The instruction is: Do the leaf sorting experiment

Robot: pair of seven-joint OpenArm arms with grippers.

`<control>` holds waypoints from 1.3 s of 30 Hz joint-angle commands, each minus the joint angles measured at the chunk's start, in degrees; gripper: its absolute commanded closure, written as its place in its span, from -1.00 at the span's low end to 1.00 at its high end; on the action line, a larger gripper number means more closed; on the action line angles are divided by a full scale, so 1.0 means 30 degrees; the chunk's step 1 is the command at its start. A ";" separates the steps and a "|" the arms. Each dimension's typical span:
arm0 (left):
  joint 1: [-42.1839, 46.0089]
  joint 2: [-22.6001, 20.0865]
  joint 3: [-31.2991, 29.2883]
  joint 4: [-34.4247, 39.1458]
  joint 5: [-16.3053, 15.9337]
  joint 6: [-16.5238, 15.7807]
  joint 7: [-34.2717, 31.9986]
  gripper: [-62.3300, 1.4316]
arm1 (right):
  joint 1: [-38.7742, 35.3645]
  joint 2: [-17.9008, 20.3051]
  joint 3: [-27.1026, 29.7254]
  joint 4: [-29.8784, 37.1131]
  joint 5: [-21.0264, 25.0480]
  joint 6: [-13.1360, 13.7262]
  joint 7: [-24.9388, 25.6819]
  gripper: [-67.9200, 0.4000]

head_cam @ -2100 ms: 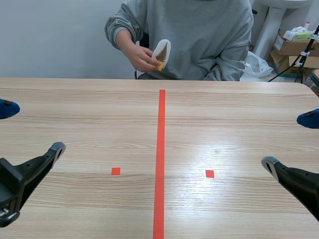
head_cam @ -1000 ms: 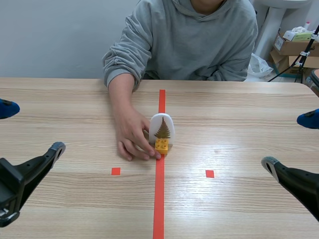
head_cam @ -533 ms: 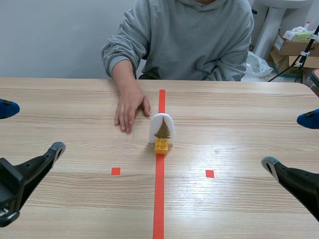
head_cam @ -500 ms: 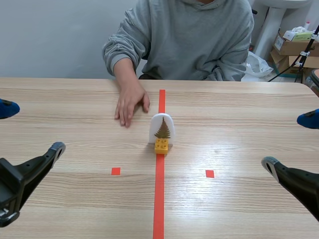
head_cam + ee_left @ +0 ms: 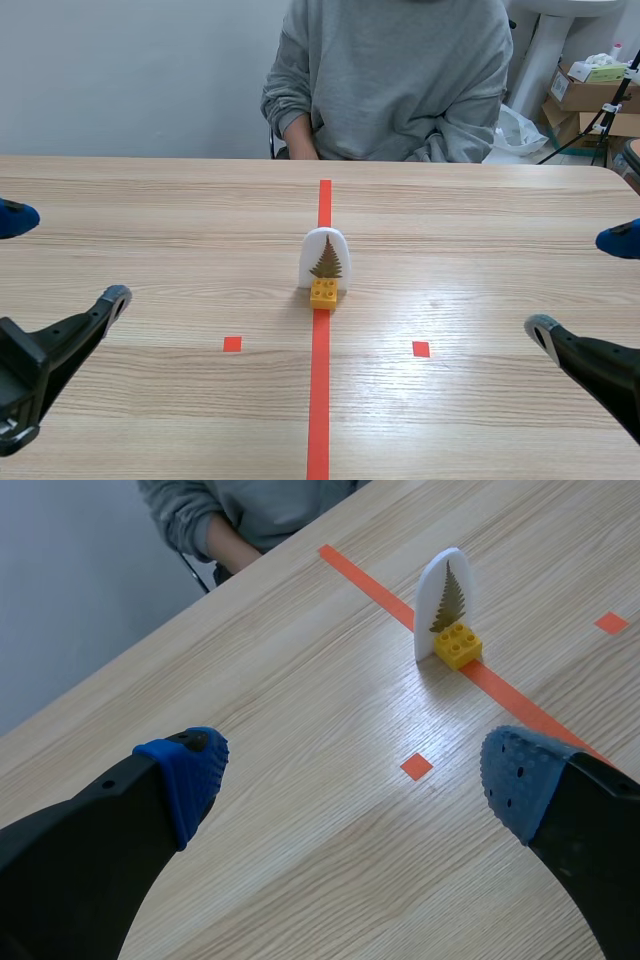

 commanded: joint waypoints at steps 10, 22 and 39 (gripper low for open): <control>0.0044 0.0051 0.0036 0.0350 -0.0109 0.0029 -0.0262 -0.74 | 0.0219 -0.0015 0.0146 0.0146 0.0219 -0.0051 0.0204 -0.74; 0.0044 0.0051 0.0058 0.0350 -0.0109 0.0029 -0.0262 -0.74 | 0.0219 -0.0015 0.0146 0.0146 0.0219 -0.0051 0.0204 -0.74; -0.6798 -0.1042 0.2907 -0.6353 -0.0124 -0.3526 -0.0801 -0.74 | 0.0219 -0.0007 0.0146 0.0146 0.0219 -0.0051 0.0204 -0.74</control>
